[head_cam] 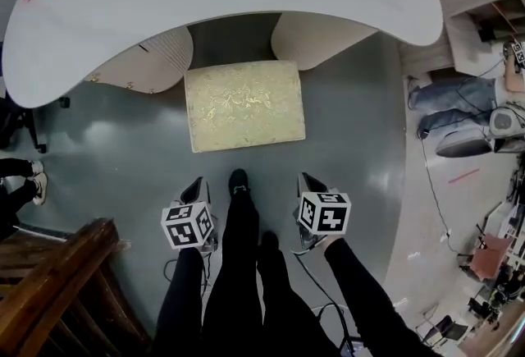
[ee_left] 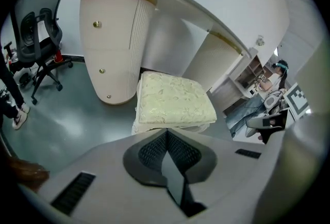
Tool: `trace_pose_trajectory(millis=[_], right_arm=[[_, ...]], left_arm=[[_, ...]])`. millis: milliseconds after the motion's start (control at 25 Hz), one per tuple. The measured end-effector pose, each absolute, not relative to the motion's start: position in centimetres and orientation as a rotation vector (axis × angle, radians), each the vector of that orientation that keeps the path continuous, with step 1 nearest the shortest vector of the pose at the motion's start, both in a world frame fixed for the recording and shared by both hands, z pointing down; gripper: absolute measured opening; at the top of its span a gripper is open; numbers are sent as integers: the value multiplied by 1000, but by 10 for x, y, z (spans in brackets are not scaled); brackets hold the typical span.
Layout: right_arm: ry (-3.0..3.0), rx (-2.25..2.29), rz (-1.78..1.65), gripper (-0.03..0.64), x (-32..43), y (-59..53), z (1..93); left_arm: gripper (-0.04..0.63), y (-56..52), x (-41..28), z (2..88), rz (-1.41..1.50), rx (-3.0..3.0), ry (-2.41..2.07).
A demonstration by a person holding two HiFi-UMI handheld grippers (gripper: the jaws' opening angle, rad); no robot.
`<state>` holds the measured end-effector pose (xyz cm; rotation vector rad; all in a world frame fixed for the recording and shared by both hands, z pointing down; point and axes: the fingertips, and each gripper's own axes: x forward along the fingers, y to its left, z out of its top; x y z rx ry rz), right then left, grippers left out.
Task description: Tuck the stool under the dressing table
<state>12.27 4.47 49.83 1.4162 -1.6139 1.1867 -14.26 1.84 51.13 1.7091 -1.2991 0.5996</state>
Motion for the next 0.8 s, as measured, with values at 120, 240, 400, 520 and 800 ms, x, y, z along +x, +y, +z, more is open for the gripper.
trace_pose_trajectory(millis=[120,240,400,520,800], right_arm=[[-1591,1407,1175,5,132,31,529],[-1568,1395,1179,5,134,24,563],[-1517,1375,1191,5,140,18,607],[-1482,1363,1192,5,145,9,629],[-1449,1322,1201,5,143,-10,665]], left_arm=[[8,9,-129,546,622,1697,-1282],[8,3,-125,582,637,1677,-1275],[8,-4,-128,626,652,1613,-1285],[8,-13,-133,648,660,1566,-1287],[8,-25,-140,687,706,1498,-1235]])
